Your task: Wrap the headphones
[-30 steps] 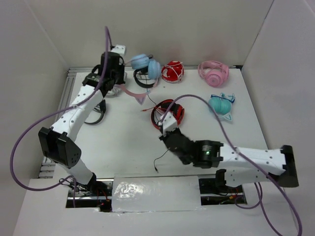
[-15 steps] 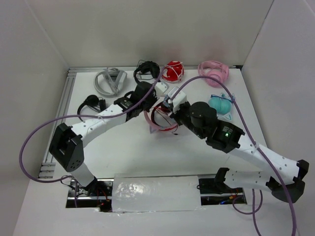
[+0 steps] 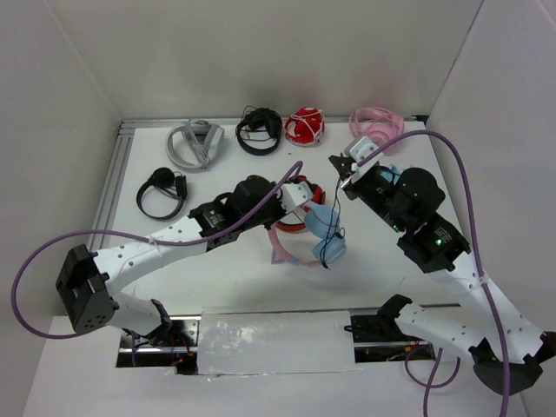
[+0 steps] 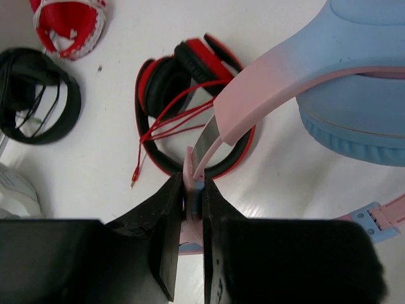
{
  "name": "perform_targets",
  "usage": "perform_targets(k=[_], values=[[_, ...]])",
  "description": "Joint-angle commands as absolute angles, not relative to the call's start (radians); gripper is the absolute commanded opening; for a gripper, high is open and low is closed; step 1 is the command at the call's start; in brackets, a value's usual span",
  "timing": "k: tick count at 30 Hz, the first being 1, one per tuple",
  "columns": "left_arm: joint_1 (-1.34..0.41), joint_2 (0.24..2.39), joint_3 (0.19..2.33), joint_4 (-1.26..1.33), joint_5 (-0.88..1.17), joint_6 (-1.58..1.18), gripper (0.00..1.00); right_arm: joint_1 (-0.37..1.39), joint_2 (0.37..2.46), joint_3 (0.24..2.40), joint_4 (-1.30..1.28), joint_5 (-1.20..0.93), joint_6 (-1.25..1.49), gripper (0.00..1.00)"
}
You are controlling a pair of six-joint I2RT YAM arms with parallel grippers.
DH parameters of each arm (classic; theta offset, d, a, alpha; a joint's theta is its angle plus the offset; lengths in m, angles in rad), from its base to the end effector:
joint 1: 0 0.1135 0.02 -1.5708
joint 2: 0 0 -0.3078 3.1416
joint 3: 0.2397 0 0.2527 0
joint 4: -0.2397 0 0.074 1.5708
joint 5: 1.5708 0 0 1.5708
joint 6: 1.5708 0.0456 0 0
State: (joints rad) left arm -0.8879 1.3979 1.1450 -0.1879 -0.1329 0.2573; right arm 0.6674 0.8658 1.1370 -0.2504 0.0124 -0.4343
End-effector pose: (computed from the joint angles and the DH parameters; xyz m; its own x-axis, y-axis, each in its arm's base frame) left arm 0.2114 -0.2503 0.3625 -0.0839 0.5029 -0.8603 0.7390 0.6106 0.2848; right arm 0.1264 0.0989 0.4740 0.2711 -0.3220 -0.9071 -0.5457 0.7248 -0.4204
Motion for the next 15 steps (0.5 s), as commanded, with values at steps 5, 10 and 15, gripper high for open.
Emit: perform_targets(k=[5,10,15], values=[[-0.963,1.427,1.152,-0.095,-0.11,0.241,0.0,0.6,0.885,1.222,-0.086,-0.136,-0.451,0.01],[-0.963,1.509,1.193,-0.138,-0.095,0.184,0.0,0.6,0.913,1.279,-0.14,-0.245,-0.469,0.04],[-0.985,1.566,1.226,-0.153,-0.086,0.167,0.0,0.6,0.916,1.256,-0.074,-0.279,-0.439,0.07]])
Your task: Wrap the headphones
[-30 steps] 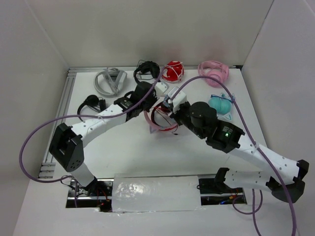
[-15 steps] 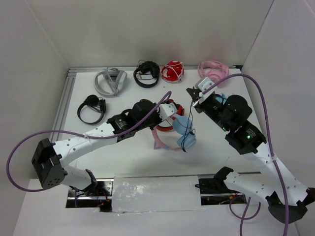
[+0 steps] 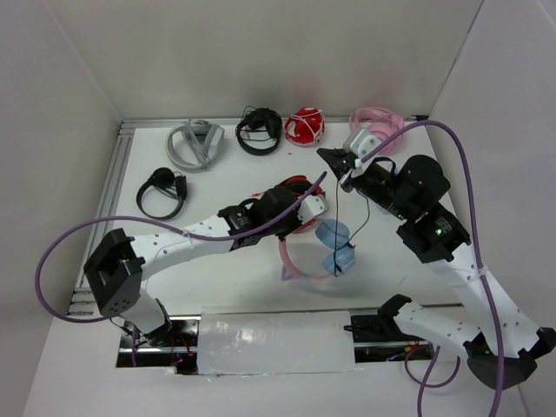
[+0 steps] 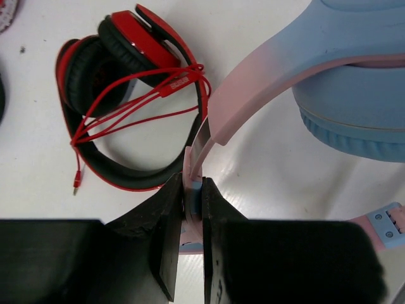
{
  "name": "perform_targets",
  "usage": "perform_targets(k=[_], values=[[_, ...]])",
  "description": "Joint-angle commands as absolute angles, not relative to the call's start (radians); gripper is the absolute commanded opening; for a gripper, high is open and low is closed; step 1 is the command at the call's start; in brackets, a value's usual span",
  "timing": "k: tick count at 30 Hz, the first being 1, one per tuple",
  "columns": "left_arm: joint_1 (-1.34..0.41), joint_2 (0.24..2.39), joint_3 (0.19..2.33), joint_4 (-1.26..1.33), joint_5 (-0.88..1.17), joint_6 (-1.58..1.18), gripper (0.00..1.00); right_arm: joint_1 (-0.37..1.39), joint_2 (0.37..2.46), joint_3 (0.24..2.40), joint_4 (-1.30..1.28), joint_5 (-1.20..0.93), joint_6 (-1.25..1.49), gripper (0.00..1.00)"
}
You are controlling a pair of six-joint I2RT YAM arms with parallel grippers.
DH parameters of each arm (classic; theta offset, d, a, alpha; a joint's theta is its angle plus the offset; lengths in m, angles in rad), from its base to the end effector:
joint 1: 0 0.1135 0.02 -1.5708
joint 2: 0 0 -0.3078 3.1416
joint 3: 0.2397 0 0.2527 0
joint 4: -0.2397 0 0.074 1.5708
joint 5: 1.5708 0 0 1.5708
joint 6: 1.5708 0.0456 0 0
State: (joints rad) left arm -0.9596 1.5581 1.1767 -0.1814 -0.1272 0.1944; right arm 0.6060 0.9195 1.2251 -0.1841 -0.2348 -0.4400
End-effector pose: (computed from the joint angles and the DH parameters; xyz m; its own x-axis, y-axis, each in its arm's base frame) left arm 0.2154 -0.2973 0.3220 -0.1554 0.5557 -0.8168 0.7958 0.5603 0.2298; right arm 0.1312 0.1038 0.5037 0.4069 -0.2220 -0.8861 -0.6305 0.6336 -0.4483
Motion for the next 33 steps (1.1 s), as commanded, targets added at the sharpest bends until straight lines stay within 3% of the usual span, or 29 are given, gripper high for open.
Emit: perform_targets(k=[1,7,9,14,17,21,27,33], values=[[-0.988,1.565,1.224,-0.146,-0.086,0.166,0.0,0.6,0.916,1.253,-0.045,-0.272,-0.43,0.07],[-0.999,1.563,1.238,-0.152,-0.086,0.098,0.0,0.594,0.907,1.221,0.043,-0.261,-0.344,0.15],[-0.997,1.577,1.267,-0.182,-0.173,0.008,0.0,0.597,0.891,1.236,-0.019,-0.294,-0.328,0.19],[-0.934,1.637,1.462,-0.409,-0.33,-0.291,0.0,0.601,0.786,1.159,-0.106,-0.288,-0.23,0.04],[-0.888,1.635,1.509,-0.446,-0.379,-0.377,0.0,0.617,0.706,1.085,-0.176,-0.273,-0.181,0.05],[-0.799,1.632,1.607,-0.526,-0.475,-0.423,0.0,0.638,0.597,0.985,-0.221,-0.103,-0.083,0.13],[-0.655,1.606,1.747,-0.529,-0.589,-0.368,0.0,0.669,0.543,0.945,-0.336,0.052,-0.003,0.11],[-0.575,1.644,1.902,-0.531,-0.703,-0.328,0.0,0.739,0.58,0.983,-0.431,-0.06,0.011,0.1]])
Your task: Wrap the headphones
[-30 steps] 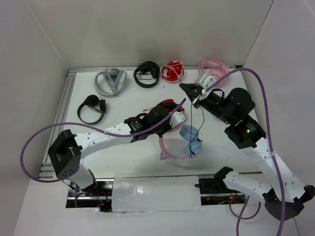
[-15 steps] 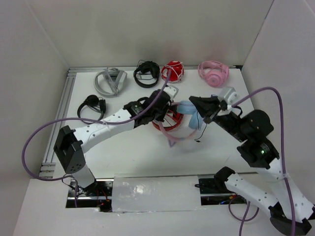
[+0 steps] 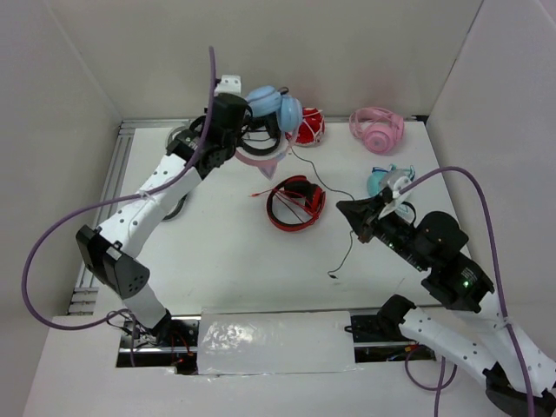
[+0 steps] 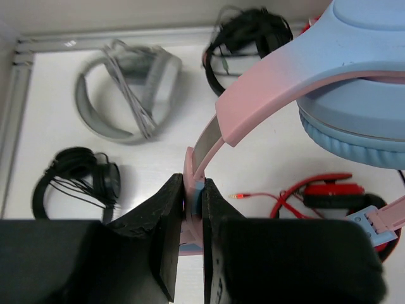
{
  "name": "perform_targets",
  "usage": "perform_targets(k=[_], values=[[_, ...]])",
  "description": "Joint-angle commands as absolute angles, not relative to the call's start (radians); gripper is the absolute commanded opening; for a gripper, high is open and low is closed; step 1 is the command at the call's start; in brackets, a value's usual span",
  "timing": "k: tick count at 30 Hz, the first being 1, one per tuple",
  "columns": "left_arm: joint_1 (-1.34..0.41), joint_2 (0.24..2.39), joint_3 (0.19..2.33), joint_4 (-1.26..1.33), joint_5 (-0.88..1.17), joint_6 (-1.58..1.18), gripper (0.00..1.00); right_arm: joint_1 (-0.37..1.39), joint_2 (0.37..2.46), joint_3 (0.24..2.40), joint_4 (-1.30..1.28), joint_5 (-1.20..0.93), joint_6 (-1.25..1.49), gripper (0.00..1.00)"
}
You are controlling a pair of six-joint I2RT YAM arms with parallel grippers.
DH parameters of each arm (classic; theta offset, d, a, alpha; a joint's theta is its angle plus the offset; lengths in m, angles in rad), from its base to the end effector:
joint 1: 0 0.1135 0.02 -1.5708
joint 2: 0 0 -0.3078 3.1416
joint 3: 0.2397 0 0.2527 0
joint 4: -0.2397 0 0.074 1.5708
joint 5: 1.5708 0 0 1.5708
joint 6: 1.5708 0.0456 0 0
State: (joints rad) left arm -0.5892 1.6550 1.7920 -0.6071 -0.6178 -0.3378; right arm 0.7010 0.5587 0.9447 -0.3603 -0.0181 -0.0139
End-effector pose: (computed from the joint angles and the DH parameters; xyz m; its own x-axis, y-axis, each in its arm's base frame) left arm 0.3306 -0.1892 0.4628 -0.3631 -0.0822 -0.9281 -0.1025 0.9936 -0.0479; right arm 0.0632 0.0544 0.4277 0.0288 0.0061 -0.9996 -0.6584 0.7526 -0.0144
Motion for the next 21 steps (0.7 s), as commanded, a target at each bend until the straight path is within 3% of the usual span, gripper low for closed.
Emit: perform_targets(k=[1,7,11,15,19,21], values=[[-0.572,1.652,1.916,-0.528,-0.704,-0.299,0.0,0.756,0.59,0.994,-0.458,-0.075,-0.029,0.09],[-0.552,1.721,1.999,-0.687,-0.606,-0.443,0.0,0.868,0.753,1.034,-0.577,-0.098,-0.126,0.04],[-0.58,1.73,1.919,-0.605,-0.604,-0.364,0.0,0.91,0.796,1.063,-0.578,-0.035,-0.161,0.0],[-0.65,1.733,1.745,-0.497,-0.649,-0.124,0.0,0.908,0.755,1.1,-0.549,0.023,-0.283,0.0],[-0.721,1.616,1.478,-0.269,-0.476,0.073,0.0,0.902,0.741,1.118,-0.56,0.067,-0.426,0.01],[-0.747,1.51,1.364,-0.198,-0.292,0.113,0.0,0.891,0.761,1.134,-0.586,0.098,-0.481,0.01]])
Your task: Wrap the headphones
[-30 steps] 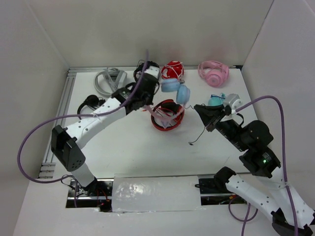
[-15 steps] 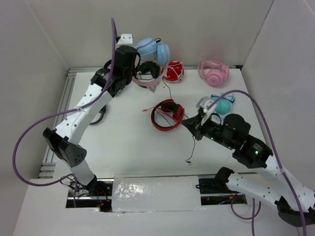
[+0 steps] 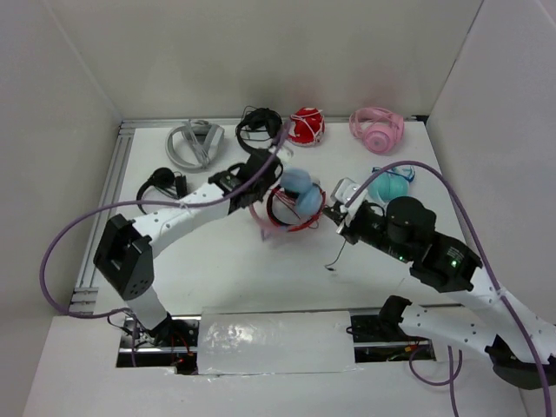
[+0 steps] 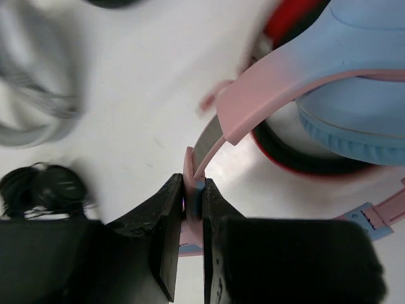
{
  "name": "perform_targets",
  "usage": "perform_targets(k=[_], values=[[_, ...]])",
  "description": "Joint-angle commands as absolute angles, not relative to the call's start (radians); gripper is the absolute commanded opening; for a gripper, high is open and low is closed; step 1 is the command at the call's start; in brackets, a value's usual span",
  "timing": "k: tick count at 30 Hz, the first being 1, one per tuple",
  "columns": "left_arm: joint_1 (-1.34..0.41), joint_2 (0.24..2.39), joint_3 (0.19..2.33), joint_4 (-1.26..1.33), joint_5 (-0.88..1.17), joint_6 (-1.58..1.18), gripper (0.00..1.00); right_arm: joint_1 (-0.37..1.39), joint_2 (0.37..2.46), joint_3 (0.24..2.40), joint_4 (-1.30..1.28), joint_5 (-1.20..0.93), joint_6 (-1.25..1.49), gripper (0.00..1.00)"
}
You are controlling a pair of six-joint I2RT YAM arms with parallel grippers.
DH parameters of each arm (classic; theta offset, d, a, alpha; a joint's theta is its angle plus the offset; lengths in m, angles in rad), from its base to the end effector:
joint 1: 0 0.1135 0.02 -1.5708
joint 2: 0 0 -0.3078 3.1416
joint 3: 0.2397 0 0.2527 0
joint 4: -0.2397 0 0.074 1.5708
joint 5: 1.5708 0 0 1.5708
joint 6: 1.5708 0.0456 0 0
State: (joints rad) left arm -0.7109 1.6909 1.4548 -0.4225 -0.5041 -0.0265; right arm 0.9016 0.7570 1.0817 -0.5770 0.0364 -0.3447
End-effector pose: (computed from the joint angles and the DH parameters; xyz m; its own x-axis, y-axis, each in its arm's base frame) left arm 0.3172 -0.2441 0.3503 -0.4711 0.3750 -0.7984 0.2695 0.9230 0.2746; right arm 0.0792 0.0974 0.4302 0.1117 -0.4031 -0.9083 -0.7694 0.5433 -0.3358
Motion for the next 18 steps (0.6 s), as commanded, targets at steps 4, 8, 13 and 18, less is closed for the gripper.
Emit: perform_targets(k=[4,8,13,18], values=[[-0.814,1.329,1.244,-0.127,-0.092,0.189,0.0,0.816,0.802,1.186,-0.655,0.058,-0.531,0.0],[-0.874,1.247,1.177,-0.111,-0.054,0.244,0.0,0.75,0.798,1.195,-0.69,-0.107,-0.623,0.0],[-0.929,1.227,1.157,-0.106,-0.017,0.27,0.0,0.692,0.805,1.222,-0.712,-0.239,-0.687,0.0],[-0.925,1.305,1.224,-0.133,-0.147,0.195,0.0,0.687,0.867,1.342,-0.844,-0.325,-0.718,0.01]])
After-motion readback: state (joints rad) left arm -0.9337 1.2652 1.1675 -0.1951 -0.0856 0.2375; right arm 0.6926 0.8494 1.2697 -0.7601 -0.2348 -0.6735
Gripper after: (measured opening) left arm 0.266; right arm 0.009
